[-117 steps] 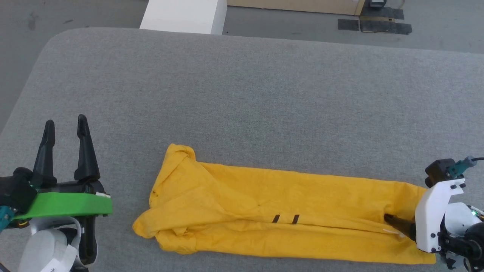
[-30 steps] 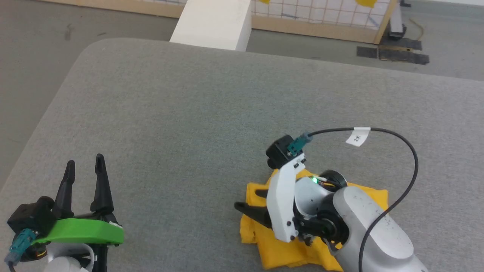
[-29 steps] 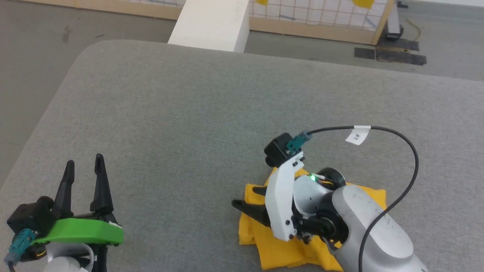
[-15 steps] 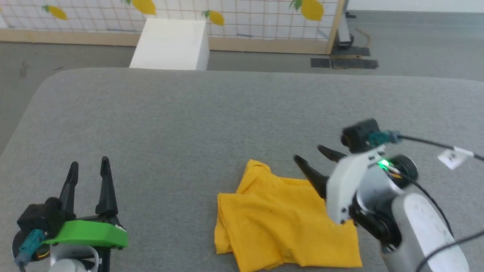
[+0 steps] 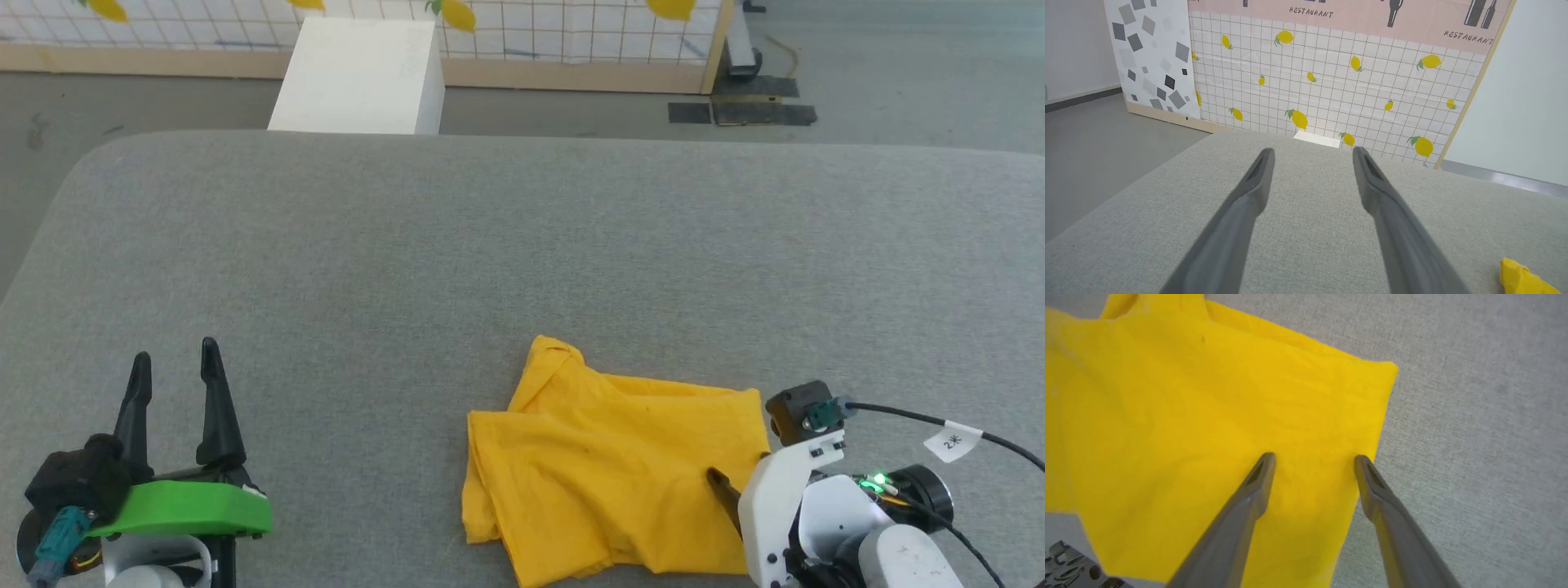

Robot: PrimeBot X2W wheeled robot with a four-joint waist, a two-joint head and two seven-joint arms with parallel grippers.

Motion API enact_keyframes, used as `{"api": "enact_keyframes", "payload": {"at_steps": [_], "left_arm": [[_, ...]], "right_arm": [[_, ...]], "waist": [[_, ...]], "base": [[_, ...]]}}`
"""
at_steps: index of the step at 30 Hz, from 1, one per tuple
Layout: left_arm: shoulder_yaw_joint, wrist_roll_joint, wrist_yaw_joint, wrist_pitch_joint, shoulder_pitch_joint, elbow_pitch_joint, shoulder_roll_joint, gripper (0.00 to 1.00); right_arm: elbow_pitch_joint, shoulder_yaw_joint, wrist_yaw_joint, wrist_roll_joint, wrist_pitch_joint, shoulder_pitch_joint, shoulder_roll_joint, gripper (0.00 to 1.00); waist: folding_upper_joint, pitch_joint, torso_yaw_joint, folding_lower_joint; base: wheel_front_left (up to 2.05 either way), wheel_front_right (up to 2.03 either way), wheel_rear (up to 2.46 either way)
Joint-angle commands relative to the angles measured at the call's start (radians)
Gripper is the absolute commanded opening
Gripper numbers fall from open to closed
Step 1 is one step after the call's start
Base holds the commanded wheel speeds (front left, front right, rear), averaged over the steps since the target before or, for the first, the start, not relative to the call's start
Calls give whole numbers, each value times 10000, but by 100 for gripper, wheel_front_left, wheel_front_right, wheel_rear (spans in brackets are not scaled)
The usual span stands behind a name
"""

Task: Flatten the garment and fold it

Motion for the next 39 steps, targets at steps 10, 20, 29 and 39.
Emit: {"api": "enact_keyframes", "payload": {"at_steps": [10, 20, 29, 39], "left_arm": [[182, 209, -301, -75, -10, 153, -310, 100], [309, 250, -510, -75, -24, 340, -425, 100], [286, 243, -618, -76, 45, 327, -525, 100], [292, 192, -706, -76, -283, -196, -455, 100]], "right_arm": [[1409, -644, -13, -878, 86, -83, 200, 100], [2043, -797, -13, -590, 346, -340, 238, 0], [1160, -129, -13, -65, 625, -725, -801, 0], [-407, 1297, -13, 1264, 1987, -1818, -4177, 0]], "waist": [[0, 223, 289, 0], [0, 94, 354, 0], [0, -109, 242, 0], [0, 1118, -2051, 0]], "base": [[0, 0, 0], [0, 0, 0], [0, 0, 0], [0, 0, 0]]}}
